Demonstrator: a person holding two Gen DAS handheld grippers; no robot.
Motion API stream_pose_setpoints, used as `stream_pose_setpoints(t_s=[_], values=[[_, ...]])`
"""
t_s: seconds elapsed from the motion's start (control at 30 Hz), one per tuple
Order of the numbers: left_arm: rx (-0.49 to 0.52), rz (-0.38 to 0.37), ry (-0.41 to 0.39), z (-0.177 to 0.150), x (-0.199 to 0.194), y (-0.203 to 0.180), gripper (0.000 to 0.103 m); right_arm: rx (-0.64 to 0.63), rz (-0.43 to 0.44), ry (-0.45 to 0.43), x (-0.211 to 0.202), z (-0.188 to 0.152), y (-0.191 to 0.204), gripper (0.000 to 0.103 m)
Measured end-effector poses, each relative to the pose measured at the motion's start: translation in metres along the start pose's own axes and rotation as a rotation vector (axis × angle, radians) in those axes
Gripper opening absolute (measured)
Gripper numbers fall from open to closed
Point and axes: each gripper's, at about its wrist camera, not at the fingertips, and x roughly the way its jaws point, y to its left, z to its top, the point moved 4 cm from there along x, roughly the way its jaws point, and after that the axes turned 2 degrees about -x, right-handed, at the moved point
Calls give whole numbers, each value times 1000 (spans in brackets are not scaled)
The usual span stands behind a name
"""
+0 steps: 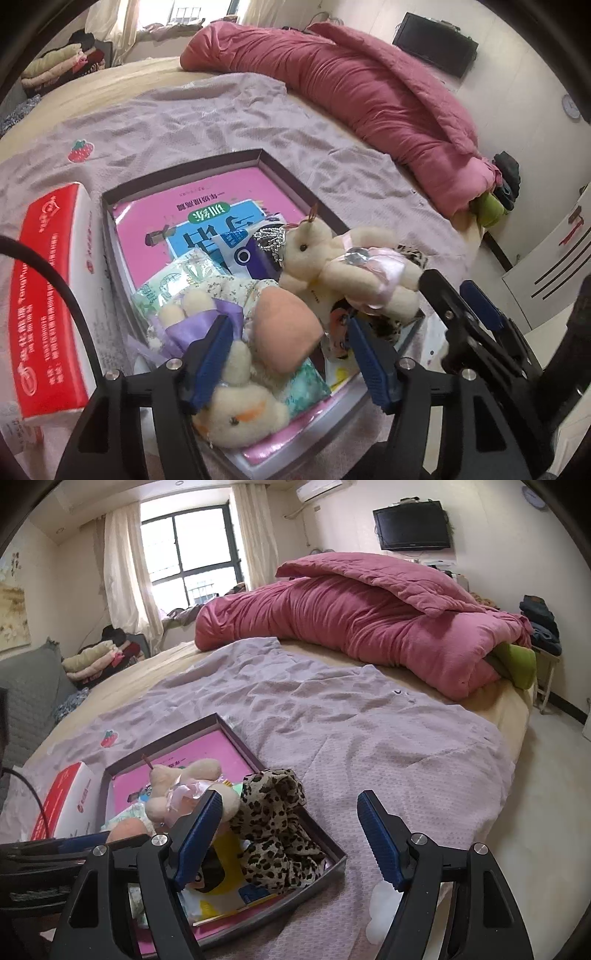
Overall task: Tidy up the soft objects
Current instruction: 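Withdraw both open tools up and away from the tray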
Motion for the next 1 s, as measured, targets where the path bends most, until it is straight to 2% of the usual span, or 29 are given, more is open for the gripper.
stream_pose_setpoints(t_s=[0.13,0.23,0.67,0.8,1.0], values=[[7,16,-29,-9,-19,-1,68,-12,-11,-10,-6,1,1,76],[0,56,-69,-21,-41,3,69,-25,5,-4,-15,2,7,76],[-52,196,-169,-58,-131,30,70,-111,61,44,-80,-8,68,77],[-63,250,-183,-69,-150,39,70,-142,51,18,-100,-12,77,77],[-86,293,-179,-80,-167,51,70,-145,48,-38,-129,-7,80,77]])
